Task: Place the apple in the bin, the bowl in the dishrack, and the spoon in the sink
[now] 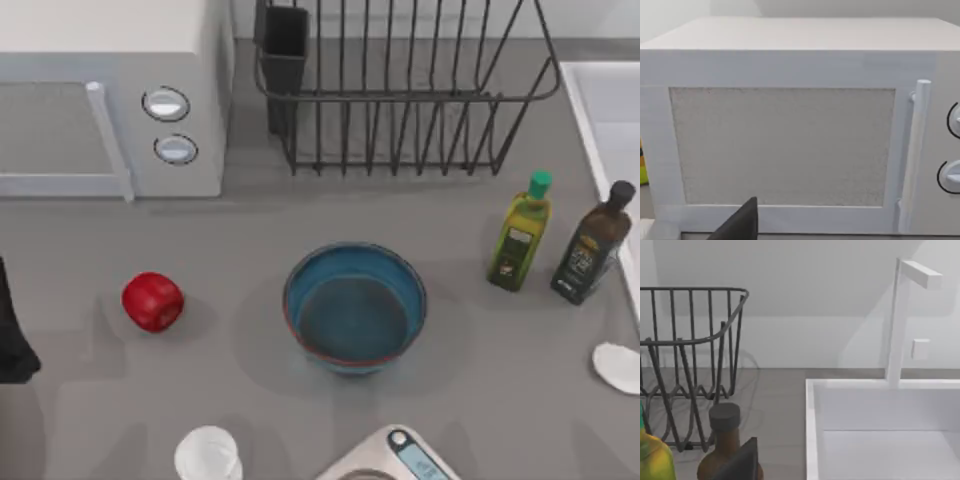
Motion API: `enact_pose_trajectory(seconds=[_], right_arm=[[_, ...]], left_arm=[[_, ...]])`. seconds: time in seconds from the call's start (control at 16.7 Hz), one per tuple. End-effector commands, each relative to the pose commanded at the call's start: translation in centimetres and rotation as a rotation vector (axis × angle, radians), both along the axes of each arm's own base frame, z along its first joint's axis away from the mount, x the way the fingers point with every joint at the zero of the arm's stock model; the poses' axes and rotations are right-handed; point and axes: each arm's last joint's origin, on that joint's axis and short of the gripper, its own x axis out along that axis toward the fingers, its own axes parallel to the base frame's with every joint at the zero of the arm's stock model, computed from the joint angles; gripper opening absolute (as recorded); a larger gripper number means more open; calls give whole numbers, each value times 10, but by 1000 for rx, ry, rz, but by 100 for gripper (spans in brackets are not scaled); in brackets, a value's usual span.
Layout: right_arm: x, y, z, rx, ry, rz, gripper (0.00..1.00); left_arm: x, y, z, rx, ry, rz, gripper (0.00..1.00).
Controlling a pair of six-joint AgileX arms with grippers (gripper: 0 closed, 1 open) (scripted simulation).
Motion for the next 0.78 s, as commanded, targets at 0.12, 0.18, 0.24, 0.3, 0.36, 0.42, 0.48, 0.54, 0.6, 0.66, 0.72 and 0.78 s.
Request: enact_pose_trajectory(seconds=[0.12, 0.18, 0.24, 0.3, 0.36, 0.42, 0.48, 0.54, 0.6, 0.66, 0.72, 0.78], right_arm=[[0, 0, 0, 0, 0, 0, 100], [0, 0, 0, 0, 0, 0, 100], [0, 0, 0, 0, 0, 0, 100], [0, 0, 0, 0, 0, 0, 100], [0, 0, 0, 0, 0, 0, 100], [0, 0, 0, 0, 0, 0, 100], [0, 0, 0, 0, 0, 0, 100], [0, 0, 0, 0, 0, 0, 100], [0, 0, 0, 0, 0, 0, 100], [0, 0, 0, 0, 0, 0, 100], [0, 0, 0, 0, 0, 0, 100], [0, 0, 0, 0, 0, 0, 100]], left_arm=[[0, 0, 0, 0, 0, 0, 100], [0, 0, 2, 4, 10, -4, 100], [0, -1, 5, 10, 31, -11, 100], [0, -2, 10, 20, 59, -20, 100], [1, -3, 17, 32, 96, -32, 100], [3, -5, 26, 47, 141, -47, 100], [5, -7, 35, 64, 195, -64, 100], [10, -9, 45, 84, 256, -82, 100], [16, -11, 55, 105, 325, -103, 100], [24, -14, 64, 128, 402, -125, 100], [36, -17, 72, 153, 486, -148, 100], [49, -22, 79, 180, 576, -173, 100]])
